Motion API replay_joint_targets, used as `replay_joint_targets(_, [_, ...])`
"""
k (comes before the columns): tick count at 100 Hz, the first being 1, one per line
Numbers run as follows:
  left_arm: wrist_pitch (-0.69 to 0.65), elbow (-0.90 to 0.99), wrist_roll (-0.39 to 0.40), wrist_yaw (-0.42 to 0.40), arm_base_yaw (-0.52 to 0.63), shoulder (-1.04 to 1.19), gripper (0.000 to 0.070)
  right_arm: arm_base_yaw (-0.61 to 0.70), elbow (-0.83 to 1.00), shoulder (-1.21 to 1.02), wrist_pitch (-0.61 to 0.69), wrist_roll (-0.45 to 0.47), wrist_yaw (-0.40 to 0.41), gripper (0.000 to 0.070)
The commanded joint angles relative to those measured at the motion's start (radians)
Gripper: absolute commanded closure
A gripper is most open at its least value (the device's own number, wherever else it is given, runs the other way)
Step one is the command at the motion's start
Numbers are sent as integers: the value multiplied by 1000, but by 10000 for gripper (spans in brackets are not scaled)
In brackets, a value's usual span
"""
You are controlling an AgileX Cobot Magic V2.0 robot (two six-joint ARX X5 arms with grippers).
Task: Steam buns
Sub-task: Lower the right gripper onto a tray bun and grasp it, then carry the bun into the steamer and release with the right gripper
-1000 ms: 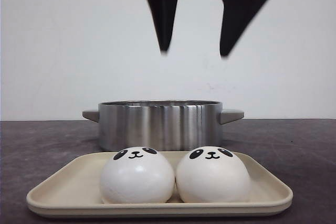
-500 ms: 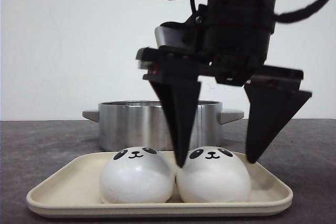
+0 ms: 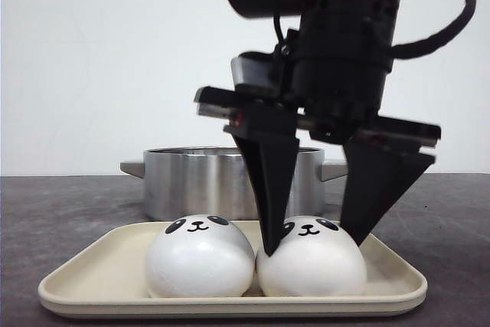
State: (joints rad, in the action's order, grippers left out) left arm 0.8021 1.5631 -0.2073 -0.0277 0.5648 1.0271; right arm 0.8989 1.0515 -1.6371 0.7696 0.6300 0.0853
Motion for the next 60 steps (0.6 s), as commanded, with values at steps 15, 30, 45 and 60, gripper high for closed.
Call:
replay_joint_targets(15, [-7, 19, 24, -2, 7, 8, 0, 21, 8, -29, -10, -47, -34, 690])
replay_joint_targets(30, [-7, 19, 24, -2, 7, 8, 0, 22, 97, 93, 25, -55, -103, 691])
replay_joint_targets(45, [-19, 19, 24, -2, 7, 8, 0, 18, 293, 183, 39, -96, -169, 693])
replay_joint_targets(60, [-24, 19, 24, -2, 7, 8, 0, -32, 507, 171, 2, -218, -249, 693])
